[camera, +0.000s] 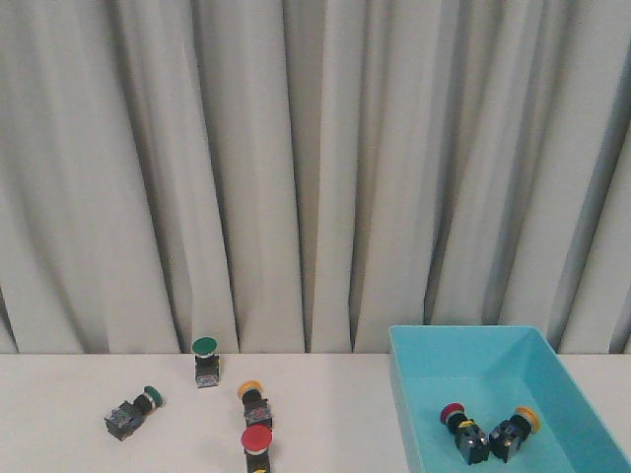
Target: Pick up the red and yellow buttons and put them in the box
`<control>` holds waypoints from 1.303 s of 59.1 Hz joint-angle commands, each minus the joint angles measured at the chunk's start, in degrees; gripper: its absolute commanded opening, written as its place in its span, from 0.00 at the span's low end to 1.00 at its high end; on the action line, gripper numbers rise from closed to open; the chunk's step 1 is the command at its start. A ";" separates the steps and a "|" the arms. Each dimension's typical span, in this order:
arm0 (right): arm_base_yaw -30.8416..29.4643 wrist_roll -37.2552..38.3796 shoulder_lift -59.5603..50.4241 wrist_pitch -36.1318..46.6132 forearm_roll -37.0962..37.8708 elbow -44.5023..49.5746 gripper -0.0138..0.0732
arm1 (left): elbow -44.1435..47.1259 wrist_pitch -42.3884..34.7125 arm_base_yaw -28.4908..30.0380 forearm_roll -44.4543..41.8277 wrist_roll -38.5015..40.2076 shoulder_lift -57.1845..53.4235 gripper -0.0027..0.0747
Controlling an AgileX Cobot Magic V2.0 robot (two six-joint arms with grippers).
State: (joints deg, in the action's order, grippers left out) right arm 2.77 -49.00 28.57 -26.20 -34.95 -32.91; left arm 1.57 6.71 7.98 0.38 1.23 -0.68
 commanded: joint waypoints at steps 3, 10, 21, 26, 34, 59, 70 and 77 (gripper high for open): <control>-0.36 0.06 -1.53 4.35 -0.84 1.81 0.15 | 0.15 -4.27 -0.04 0.24 0.57 -0.78 0.03; -0.36 1.69 -7.12 10.45 -0.69 10.27 0.15 | 0.15 -4.27 -0.04 0.24 0.57 -0.78 0.03; -0.41 11.90 -18.30 22.95 0.92 26.14 0.15 | 0.15 -4.27 -0.04 0.24 0.57 -0.78 0.03; -0.41 18.25 -23.01 25.19 5.74 31.02 0.15 | 0.15 -4.28 -0.04 0.24 0.57 -0.78 0.03; -0.41 31.68 -26.73 25.88 18.79 35.31 0.15 | 0.15 -4.28 -0.04 0.24 0.57 -0.78 0.03; -0.48 53.88 -29.81 24.79 47.29 35.39 0.15 | 0.15 -4.28 -0.04 0.24 0.57 -0.78 0.03; -0.52 54.07 -30.14 23.19 47.23 35.39 0.15 | 0.15 -4.28 -0.04 0.24 0.57 -0.78 0.03; -0.52 54.01 -30.14 23.10 47.23 35.44 0.15 | 0.15 -4.28 -0.04 0.24 0.57 -0.78 0.03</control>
State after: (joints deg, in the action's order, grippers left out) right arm 2.52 4.86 -0.54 -7.03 11.59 1.64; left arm 1.57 6.71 7.98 0.38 1.23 -0.68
